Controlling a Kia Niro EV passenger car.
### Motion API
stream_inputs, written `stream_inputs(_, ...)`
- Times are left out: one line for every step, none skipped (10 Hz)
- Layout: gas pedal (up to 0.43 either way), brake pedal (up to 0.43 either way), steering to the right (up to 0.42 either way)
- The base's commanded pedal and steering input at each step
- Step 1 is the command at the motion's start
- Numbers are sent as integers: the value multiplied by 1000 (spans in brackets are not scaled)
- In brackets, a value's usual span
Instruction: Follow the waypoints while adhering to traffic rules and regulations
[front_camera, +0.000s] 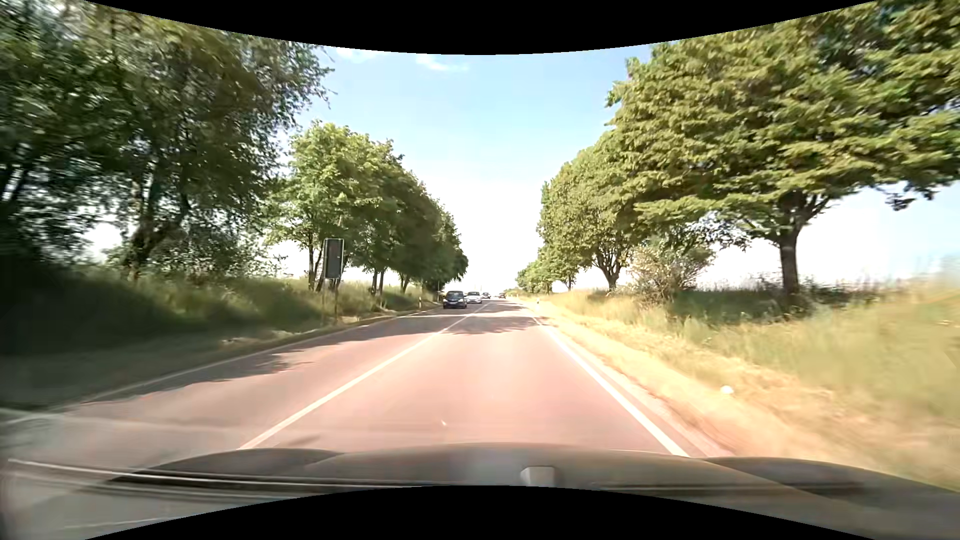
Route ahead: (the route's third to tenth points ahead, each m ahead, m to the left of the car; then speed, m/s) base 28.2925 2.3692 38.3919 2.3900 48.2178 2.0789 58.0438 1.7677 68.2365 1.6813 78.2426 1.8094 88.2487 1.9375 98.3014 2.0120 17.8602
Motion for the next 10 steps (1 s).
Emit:
stream_inputs(110, 6, 2)
stream_inputs(110, 6, 1)
stream_inputs(110, 6, 1)
stream_inputs(118, 6, 2)
stream_inputs(118, 6, 4)
stream_inputs(118, 6, 4)
stream_inputs(118, 6, 4)
stream_inputs(118, 6, 4)
stream_inputs(118, 6, 4)
stream_inputs(118, 6, 3)
